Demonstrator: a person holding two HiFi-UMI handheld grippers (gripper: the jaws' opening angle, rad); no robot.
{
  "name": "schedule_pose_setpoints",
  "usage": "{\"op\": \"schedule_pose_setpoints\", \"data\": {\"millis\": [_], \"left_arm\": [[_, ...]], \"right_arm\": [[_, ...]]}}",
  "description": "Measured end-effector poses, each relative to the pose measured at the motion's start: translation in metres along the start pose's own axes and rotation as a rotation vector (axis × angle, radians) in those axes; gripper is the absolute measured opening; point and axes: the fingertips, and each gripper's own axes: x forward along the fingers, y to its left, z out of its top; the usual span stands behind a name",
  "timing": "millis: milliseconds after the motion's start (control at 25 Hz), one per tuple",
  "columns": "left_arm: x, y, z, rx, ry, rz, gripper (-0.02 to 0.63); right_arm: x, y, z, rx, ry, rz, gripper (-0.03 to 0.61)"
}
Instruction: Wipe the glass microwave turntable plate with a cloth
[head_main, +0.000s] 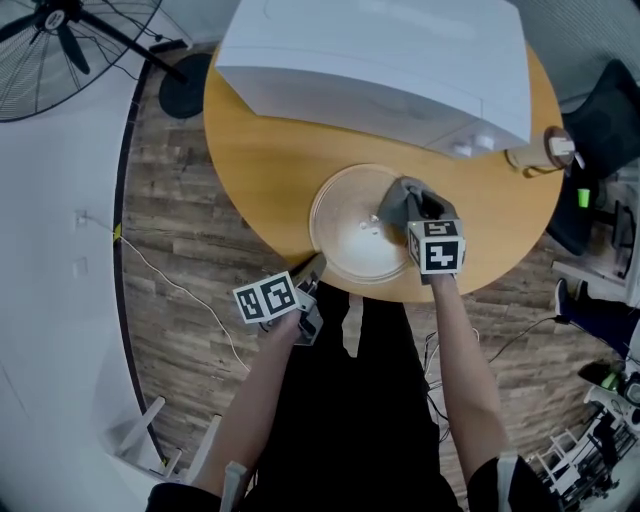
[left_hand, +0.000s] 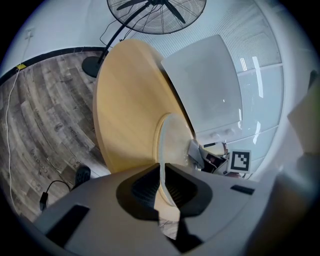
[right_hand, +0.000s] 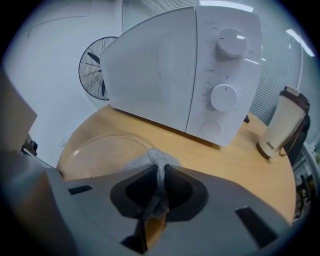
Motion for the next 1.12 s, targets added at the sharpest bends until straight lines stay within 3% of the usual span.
{"op": "schedule_pose_setpoints", "data": {"millis": [200, 560, 840, 1120], "left_arm": [[0.000, 0.000, 0.000, -0.001, -0.005, -0.002, 0.026], [0.000, 0.000, 0.001, -0.007, -0.022, 0.000, 0.026], [-0.001, 0.001, 0.001, -0.034, -0.033, 0.000, 0.025], [-0.001, 0.002, 0.001, -0.043, -0.029, 0.000, 0.025]], "right_arm": [[0.017, 0.020, 0.023, -0.148, -0.013, -0.029, 0.037], [0.029, 0.115, 0.037, -0.322, -0.094, 0.137, 0.035], [0.005, 0.171, 0.004, -0.471, -0.107, 0.286, 0.035], [-0.030, 0.172, -0.043, -0.544, -0.086, 0.344, 0.043]]}}
